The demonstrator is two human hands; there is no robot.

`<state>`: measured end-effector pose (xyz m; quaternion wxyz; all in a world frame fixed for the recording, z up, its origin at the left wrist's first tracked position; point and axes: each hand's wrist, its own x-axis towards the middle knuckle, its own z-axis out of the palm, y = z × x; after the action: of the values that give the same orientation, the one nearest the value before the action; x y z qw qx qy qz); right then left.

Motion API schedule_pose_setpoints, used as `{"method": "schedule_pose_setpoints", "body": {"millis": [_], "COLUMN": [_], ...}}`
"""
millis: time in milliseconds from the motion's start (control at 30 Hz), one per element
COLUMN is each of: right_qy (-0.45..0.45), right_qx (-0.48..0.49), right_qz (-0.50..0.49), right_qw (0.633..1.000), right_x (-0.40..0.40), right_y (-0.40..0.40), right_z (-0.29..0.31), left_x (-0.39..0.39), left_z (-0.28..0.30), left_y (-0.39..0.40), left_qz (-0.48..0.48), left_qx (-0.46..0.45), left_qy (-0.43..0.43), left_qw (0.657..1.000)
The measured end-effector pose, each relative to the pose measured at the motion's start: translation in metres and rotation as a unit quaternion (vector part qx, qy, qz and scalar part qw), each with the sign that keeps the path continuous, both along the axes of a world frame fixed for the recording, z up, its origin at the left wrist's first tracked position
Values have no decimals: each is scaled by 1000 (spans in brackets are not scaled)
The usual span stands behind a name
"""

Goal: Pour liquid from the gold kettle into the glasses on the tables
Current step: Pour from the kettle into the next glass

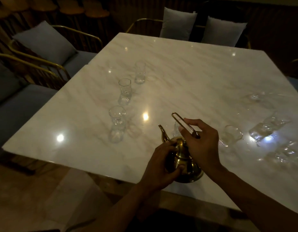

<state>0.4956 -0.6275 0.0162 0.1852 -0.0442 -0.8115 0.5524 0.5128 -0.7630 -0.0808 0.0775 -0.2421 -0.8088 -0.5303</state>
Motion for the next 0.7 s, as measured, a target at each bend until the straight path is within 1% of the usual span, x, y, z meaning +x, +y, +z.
{"method": "schedule_pose_setpoints", "body": {"millis": [167,300,467,700], "right_qy": [10,6,9,15], "right_qx": [-11,-18,-21,-8], "right_qz": [-5,-27,-86,-160], "right_qw": [1000,999,996,987], "right_x": [-8,-12,-16,-20], "right_y": [-30,-58,-103,-168], "right_z": [1,1,6,7], "left_x": [-8,-18,-36,-60], "left_z": [3,9,11,14], "left_y": [-33,-64,-108,-171], "left_qz": [5,-13,-56,-133], "left_qx": [-11,-28,-57,-53], "left_qy": [21,14,17,44], "left_qw": [1000,999,997,989]}}
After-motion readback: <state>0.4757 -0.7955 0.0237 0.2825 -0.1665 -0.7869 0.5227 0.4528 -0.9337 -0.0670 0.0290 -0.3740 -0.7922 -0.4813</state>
